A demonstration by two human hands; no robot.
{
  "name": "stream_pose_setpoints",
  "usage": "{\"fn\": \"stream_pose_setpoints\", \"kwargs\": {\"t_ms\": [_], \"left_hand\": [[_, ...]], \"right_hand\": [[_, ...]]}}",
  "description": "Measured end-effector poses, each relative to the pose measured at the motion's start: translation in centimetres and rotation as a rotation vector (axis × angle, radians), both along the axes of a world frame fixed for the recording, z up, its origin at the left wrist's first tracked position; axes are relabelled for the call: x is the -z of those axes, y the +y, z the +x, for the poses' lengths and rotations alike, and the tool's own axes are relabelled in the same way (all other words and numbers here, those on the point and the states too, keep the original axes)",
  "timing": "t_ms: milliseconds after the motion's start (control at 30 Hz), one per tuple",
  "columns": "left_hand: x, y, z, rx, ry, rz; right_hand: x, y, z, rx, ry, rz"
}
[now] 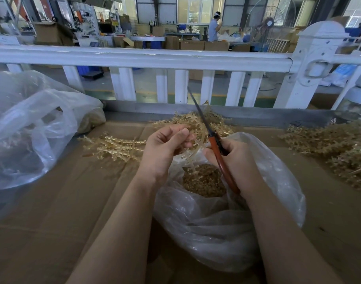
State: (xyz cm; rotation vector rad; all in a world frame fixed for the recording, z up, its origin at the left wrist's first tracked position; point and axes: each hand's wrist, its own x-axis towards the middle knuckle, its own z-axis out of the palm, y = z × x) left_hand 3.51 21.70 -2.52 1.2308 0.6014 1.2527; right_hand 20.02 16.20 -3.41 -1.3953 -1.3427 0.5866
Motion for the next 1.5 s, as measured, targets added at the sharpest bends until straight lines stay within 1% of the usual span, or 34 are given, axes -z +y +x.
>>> {"fn": "stream_pose_setpoints", "kwargs": {"t_ms": [67, 133, 200, 300, 367, 467, 600, 700, 800, 933, 1067, 1200, 1267, 1400, 1500], "left_hand": [[-0.1, -0.1, 0.0, 0.026, -0.017, -0.044], [-0.2, -0.2, -0.2, 0.064, 0.022, -0.079], [-0.1, -0.3, -0.4, 0.126, 0.136, -0.075], [0.0, -0.5, -0.4, 0.265, 0.348, 0.013], [0.0, -0.7, -0.3, 0.344, 0.389, 0.056], [-0.1, -0.7, -0.3, 0.412, 0.340, 0.049], [0.0, -0.5, -0.2, 0.401, 0.290, 0.012], [0.0, -0.5, -0.2, 0.314, 0.160, -0.077], [-0.1, -0.2, -0.3, 0.191, 0.025, -0.137], [-0.2, 0.0, -0.3, 0.059, -0.083, -0.184], [-0.3, 0.0, -0.3, -0.012, -0.124, -0.173], [-0.3, 0.1, -0.4, -0.062, -0.132, -0.135], [-0.3, 0.1, -0.4, -0.076, -0.122, -0.110], [-0.2, 0.1, -0.3, -0.088, -0.077, -0.034], [-0.1, 0.1, -0.3, -0.087, -0.057, 0.000]], "right_hand": [[-0.1, 0.0, 0.1, 0.043, 0.067, 0.010], [-0.2, 0.1, 0.2, 0.106, 0.135, 0.036], [-0.2, 0.1, 0.4, 0.161, 0.180, 0.062], [-0.3, 0.1, 0.5, 0.197, 0.212, 0.096], [-0.3, 0.0, 0.5, 0.203, 0.218, 0.122], [-0.3, -0.1, 0.5, 0.218, 0.211, 0.146], [-0.2, 0.0, 0.4, 0.225, 0.177, 0.146], [-0.2, 0.1, 0.3, 0.214, 0.123, 0.141], [-0.1, 0.1, 0.2, 0.224, -0.003, 0.102], [0.2, 0.0, 0.2, 0.190, -0.043, 0.024], [0.2, -0.2, 0.4, 0.157, -0.110, 0.032], [0.7, -0.2, 0.7, 0.153, -0.370, -0.002], [1.0, -0.2, 0.7, 0.162, -0.464, 0.002], [1.0, -0.2, 0.4, 0.160, -0.559, 0.031], [0.9, -0.3, 0.2, 0.166, -0.585, 0.055]]}}
